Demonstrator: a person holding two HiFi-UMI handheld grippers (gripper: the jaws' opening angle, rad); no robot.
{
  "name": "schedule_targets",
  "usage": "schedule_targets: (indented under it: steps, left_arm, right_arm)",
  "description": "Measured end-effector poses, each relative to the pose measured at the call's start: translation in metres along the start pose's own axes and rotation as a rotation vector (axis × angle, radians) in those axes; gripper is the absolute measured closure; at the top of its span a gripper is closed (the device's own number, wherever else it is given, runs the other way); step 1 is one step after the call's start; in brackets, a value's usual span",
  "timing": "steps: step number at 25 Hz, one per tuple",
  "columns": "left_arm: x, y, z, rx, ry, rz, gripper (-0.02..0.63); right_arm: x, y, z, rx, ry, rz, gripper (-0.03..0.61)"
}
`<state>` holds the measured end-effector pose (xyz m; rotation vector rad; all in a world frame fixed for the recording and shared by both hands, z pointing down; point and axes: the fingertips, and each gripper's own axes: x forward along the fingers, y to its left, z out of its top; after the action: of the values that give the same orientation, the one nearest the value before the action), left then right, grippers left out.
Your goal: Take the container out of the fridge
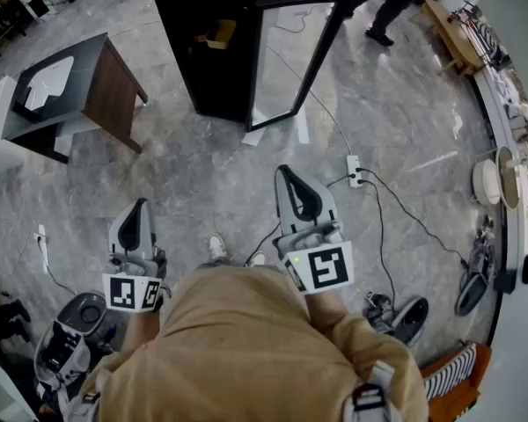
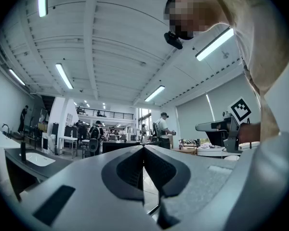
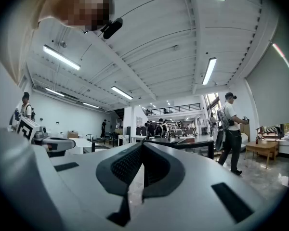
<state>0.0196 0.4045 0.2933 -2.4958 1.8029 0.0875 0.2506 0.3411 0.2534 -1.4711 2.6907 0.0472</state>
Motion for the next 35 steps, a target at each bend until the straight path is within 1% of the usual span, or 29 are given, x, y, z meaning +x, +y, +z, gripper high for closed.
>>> schedule_targets:
  steps: [3, 9, 14, 17, 23, 28, 35]
  left_arm:
    - [-0.008, 0.013, -0.004, -0.004, 0.010, 0.016, 0.614]
    - [-0.014, 0.034, -0.001, -0.005, 0.000, 0.033, 0.614]
    - [-0.018, 0.043, -0.005, -0.017, 0.010, 0.026, 0.614]
    - [-0.017, 0.046, -0.008, -0.023, 0.012, 0.016, 0.614]
    - [-0.016, 0.064, -0.011, -0.036, 0.003, -0.005, 0.614]
    - [-0.015, 0.092, -0.014, -0.049, -0.010, -0.029, 0.614]
    - [-0.013, 0.124, -0.014, -0.042, -0.026, -0.063, 0.614]
  right_arm:
    - [0.009, 0.010, 0.000, 0.000, 0.002, 0.007, 0.577]
    - [0.024, 0.029, -0.002, -0.016, 0.015, 0.033, 0.577]
    - [0.028, 0.038, -0.004, -0.012, 0.024, 0.028, 0.577]
    - [0.027, 0.042, -0.013, -0.017, 0.051, 0.047, 0.576]
    - [0.041, 0.057, -0.006, -0.016, 0.028, 0.016, 0.575]
    - [0.060, 0.079, -0.009, -0.051, 0.040, 0.003, 0.575]
    - [0.076, 0.104, -0.009, -0.050, 0.034, -0.033, 0.575]
